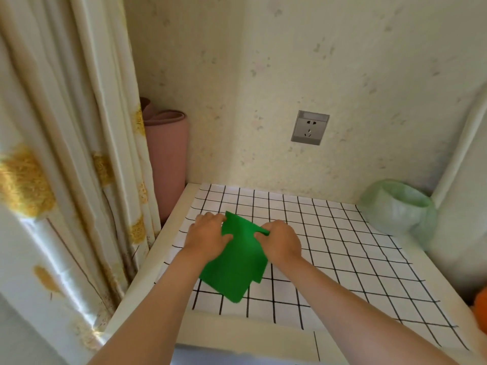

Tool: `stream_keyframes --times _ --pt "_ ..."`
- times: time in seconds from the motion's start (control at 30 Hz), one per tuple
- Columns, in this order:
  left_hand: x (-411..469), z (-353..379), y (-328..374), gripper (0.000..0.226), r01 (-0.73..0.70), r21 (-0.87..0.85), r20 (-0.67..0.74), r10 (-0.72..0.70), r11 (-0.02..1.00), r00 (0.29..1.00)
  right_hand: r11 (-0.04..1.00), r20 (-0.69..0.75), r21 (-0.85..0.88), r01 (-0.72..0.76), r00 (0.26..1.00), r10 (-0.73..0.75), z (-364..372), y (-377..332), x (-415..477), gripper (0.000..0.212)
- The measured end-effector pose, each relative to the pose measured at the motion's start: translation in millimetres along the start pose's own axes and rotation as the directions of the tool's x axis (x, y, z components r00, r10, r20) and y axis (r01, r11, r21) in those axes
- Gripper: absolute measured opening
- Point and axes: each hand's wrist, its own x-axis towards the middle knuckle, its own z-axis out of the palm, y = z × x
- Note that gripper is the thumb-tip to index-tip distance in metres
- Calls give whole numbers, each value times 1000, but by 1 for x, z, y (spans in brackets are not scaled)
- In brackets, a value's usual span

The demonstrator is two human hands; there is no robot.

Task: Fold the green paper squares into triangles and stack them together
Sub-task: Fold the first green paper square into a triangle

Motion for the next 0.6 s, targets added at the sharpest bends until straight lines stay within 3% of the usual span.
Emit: stream_keyframes --times 0.13,0.23,0.4,0.5,0.6 --pt "-6 -1 29 70 -140 -94 49 145 986 988 978 4 200 -62 998 62 -19 10 5 22" --pt "-10 -4 54 93 -204 -118 91 215 972 972 900 64 398 -180 984 168 -44 26 3 11" --pt "-22 1 93 117 -377 -80 340 381 923 860 734 196 554 -392 919 342 -82 69 -5 16" --pt "-22 20 106 107 -454 -70 371 445 888 815 673 239 572 -469 880 410 -99 99 -12 20" --pt "-16 39 116 74 -521 -116 273 531 846 802 678 257 540 -498 865 431 -110 121 -19 20"
